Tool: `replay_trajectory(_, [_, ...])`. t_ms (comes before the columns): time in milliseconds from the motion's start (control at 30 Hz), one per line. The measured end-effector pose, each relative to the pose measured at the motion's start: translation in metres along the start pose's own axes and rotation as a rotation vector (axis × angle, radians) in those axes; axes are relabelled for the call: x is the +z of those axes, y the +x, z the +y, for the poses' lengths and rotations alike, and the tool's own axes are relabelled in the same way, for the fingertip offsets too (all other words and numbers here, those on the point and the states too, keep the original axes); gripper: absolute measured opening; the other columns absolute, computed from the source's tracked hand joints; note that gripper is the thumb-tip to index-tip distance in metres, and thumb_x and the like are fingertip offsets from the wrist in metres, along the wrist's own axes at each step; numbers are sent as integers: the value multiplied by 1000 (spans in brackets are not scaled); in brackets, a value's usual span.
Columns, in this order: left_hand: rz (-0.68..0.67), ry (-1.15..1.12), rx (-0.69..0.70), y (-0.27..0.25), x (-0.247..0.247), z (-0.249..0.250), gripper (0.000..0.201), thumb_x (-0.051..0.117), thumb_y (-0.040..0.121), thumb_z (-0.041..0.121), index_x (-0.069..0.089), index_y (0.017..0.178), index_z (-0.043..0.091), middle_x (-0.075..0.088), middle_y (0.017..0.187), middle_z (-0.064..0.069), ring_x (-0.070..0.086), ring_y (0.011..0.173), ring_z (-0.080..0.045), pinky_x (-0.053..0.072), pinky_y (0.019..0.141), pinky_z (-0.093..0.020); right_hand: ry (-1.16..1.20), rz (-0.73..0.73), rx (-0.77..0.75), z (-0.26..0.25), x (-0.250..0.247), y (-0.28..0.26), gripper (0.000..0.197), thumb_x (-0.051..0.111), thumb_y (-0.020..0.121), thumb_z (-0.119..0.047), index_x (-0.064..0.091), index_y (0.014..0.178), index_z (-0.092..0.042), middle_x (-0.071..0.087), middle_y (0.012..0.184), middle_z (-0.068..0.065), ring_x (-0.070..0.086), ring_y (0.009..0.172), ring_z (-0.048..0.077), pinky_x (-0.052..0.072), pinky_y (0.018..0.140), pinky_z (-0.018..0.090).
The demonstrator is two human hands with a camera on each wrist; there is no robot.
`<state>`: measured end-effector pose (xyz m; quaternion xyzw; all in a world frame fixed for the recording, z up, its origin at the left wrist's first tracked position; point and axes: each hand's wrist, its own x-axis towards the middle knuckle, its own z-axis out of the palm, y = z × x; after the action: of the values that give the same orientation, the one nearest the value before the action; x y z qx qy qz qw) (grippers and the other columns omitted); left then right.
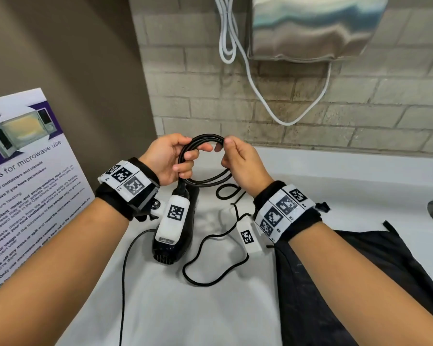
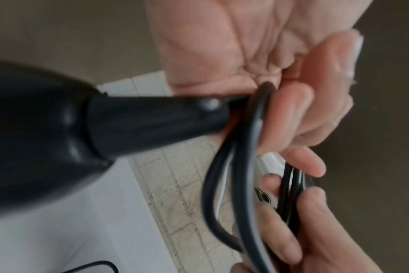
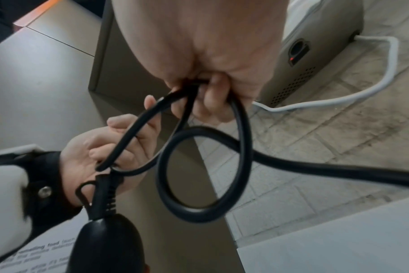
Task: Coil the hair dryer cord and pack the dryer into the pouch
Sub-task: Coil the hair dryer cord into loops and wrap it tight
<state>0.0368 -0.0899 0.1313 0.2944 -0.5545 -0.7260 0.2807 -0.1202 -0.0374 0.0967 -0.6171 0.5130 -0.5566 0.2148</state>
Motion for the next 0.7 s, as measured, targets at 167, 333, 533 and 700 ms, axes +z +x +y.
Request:
replay_trajectory(167, [-10,43,-17,-3,8,4,54,28,90,36,70,63,15,37,42,6,22,24,-4,21,36,-15,-279,6,-65,-14,1,7,40,38,98,-23,36,59,-29,39,51,-6,37,49,9,29,54,29])
replay_trajectory(333, [36,218,-5,-3,11,11,37,40,93,38,61,71,17,33,40,7,19,25,0,15,32,-13,-385,-27,-102,-21,2,11,35,38,98,-27,41,63,-27,39,51,-6,38,48,10,29,52,31])
replay_trajectory(533, [57,147,54,-7,8,7,33,34,97,34,59,83,17,29,36,7,18,23,-1,9,29,-12,-292,53,-278,2,7,-7,44,25,93,-40,54,111,-12,59,63,5,55,57,22,41,56,33])
replay_trajectory(700, [50,137,43,-9,6,7,36,31,97,37,60,87,17,29,37,7,18,23,-1,9,28,-12,-108,71,-188,21,7,-19,44,35,91,-38,56,87,0,40,53,-11,42,47,4,33,49,16])
